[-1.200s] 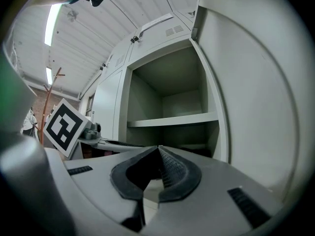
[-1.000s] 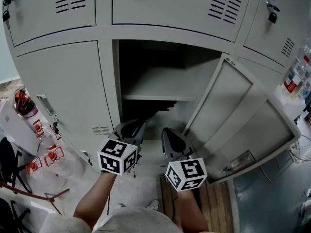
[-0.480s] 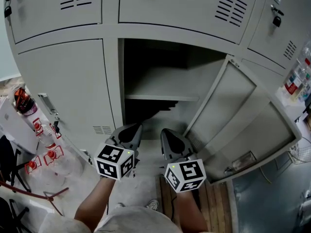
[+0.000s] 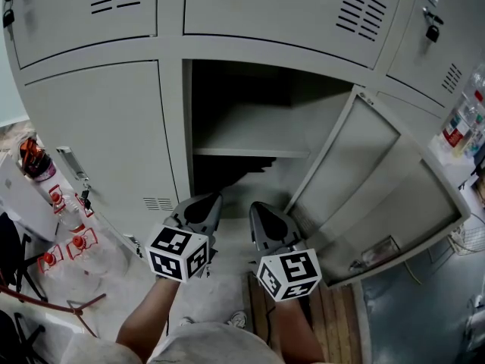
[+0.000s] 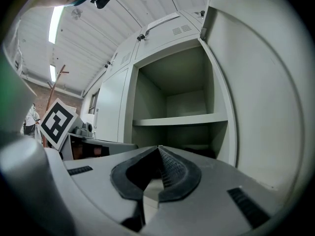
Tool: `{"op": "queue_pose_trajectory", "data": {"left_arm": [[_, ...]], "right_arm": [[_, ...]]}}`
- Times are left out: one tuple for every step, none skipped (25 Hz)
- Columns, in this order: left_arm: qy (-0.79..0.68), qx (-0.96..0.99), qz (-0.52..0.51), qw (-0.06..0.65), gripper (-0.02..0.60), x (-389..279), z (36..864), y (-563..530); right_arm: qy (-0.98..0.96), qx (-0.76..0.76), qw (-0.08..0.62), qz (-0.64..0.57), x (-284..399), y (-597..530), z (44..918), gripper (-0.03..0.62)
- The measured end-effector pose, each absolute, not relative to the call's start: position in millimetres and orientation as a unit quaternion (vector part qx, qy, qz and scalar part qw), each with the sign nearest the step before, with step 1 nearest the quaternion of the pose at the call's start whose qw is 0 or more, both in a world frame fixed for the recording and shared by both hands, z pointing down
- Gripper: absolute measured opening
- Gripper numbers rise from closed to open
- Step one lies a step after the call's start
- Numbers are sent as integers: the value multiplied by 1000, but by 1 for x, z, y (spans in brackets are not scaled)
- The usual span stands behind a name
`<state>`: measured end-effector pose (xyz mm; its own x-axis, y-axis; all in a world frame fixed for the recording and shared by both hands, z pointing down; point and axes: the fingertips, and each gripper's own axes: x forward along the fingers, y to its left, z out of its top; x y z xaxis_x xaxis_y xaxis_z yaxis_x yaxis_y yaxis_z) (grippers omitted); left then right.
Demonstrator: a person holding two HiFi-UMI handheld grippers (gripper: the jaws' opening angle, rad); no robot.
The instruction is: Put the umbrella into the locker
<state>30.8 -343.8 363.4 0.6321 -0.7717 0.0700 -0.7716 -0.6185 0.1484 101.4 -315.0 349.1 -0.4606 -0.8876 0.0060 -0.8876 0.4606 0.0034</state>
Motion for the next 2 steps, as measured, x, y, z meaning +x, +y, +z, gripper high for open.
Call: {"op": "queue_pose_trajectory", "data": {"left_arm": [[-429,900,0,83,9,31,363,-344],[-428,900,0,83,9,31,363,-344]], "right_arm": [[-854,520,4,0,101,-315,349,3],[-854,520,4,0,102,-315,349,3]]}}
